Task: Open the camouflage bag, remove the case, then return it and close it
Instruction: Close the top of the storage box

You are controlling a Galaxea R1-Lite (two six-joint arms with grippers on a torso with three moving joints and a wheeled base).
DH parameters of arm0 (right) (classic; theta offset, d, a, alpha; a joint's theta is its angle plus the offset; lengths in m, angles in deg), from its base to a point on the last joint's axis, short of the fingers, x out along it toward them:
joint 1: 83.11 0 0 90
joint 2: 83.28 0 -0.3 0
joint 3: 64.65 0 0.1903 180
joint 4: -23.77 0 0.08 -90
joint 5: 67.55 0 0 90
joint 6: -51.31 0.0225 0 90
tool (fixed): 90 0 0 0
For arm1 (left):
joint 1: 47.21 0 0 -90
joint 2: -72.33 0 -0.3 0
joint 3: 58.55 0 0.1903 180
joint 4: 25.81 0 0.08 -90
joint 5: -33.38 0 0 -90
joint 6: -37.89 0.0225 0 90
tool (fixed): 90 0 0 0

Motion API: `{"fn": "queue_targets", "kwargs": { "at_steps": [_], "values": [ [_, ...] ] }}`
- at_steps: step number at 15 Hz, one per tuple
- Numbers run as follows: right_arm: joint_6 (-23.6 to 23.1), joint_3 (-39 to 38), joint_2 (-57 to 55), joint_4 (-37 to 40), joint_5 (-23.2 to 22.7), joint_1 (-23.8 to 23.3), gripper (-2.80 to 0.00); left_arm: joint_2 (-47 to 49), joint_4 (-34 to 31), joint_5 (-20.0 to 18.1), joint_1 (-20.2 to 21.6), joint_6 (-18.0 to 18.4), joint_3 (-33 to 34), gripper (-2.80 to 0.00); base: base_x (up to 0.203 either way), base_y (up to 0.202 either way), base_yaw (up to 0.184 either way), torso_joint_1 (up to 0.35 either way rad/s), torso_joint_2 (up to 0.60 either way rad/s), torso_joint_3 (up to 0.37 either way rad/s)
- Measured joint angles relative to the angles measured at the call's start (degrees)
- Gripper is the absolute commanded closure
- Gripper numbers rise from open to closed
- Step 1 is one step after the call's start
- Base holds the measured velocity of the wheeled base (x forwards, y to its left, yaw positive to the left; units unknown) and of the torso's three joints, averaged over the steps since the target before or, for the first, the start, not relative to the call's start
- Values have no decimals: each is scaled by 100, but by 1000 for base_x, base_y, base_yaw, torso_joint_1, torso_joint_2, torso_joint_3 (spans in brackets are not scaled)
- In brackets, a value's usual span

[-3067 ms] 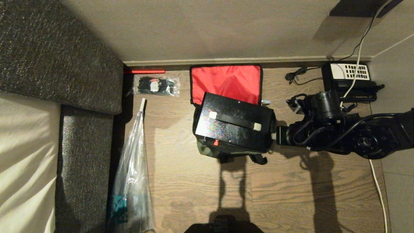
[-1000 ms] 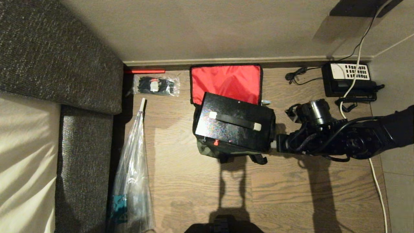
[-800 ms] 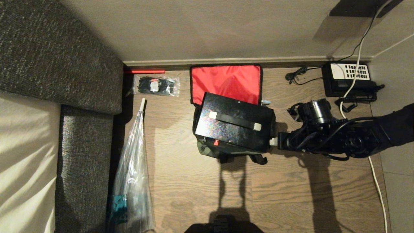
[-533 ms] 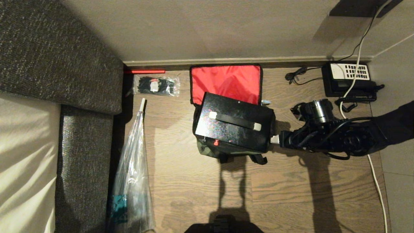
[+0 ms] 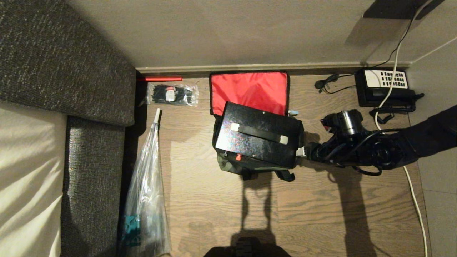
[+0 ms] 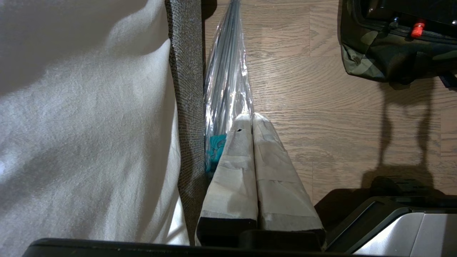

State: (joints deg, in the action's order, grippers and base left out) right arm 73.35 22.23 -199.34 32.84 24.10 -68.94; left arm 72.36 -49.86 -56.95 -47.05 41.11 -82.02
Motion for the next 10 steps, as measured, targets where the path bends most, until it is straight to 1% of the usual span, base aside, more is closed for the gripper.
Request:
{"fn": "queue_targets", "kwargs": {
  "at_steps": [5,9,10],
  "values": [
    [11,89,-241,-79,14,-2,-280,0,0,-2,-5,2,0,0,0,0,0,0,0,0],
    [74,174,-463,-571,10,5,-280,0,0,-1,-6,-1,0,0,0,0,0,0,0,0],
    [76,210,-514,-619,23,7,0,0,0,0,-6,-1,0,0,0,0,0,0,0,0]
  ]
}}
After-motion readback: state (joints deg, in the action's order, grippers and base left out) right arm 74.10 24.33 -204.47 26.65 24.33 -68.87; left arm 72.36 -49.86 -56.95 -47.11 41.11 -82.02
